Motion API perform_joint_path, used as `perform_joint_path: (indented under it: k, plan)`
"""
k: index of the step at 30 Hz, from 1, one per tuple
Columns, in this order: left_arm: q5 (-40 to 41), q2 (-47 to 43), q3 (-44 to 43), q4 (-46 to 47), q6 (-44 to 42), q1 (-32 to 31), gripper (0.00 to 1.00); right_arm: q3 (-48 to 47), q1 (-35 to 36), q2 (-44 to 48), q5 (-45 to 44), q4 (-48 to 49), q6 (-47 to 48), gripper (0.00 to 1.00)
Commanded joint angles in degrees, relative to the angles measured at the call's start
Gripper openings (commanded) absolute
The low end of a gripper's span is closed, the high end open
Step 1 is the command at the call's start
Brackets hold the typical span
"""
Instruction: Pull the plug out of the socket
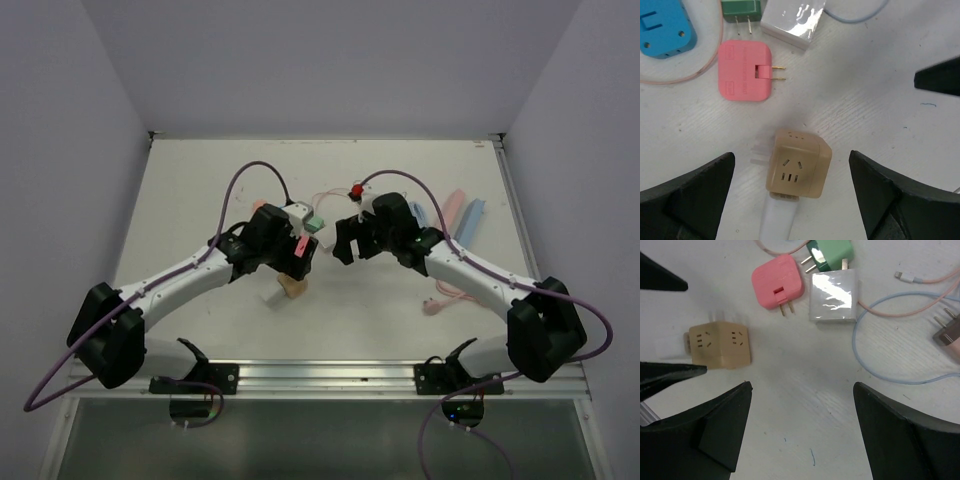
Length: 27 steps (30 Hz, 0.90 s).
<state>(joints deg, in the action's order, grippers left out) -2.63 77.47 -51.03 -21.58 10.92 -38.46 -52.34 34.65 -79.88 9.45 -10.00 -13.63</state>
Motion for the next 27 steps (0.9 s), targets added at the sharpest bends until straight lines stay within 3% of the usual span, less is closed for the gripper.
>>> perform_joint_path:
  k: [1,3,7,11,20,27]
  plan:
    - [6.75,-3.55,-4.16,-1.78,2.96,-0.04,1.0,-1.62,3.83,1.39,-1.28,-4.32,6.94,0.86]
    - [10.01,-4.78,-5.57,-3.37,5.33,2.32,0.99,-3.98,6.65,-0.27,-1.02,-6.77,9.31,0.86]
    - [10.98,-8.91,-4.79,-4.61,9.11,16.87,1.0,-8.39,10.78,-3.61,-3.29,-10.83,12.83,0.86]
    - [15.79,-14.44,0.03,-1.28,11.49,26.13,1.0,-13.39,14.11,-7.83,-4.35,-14.07,16.87,0.86]
    - [21.61,-16.65,5.5,1.63,10.53,28.7,0.99,-26.4,21.32,-19.78,-7.61,-24.01,28.03,0.87]
    - [23.99,-17.79,6.38,1.37,10.79,28.7,1.0,-31.51,25.46,-27.69,-13.58,-25.25,24.71,0.87]
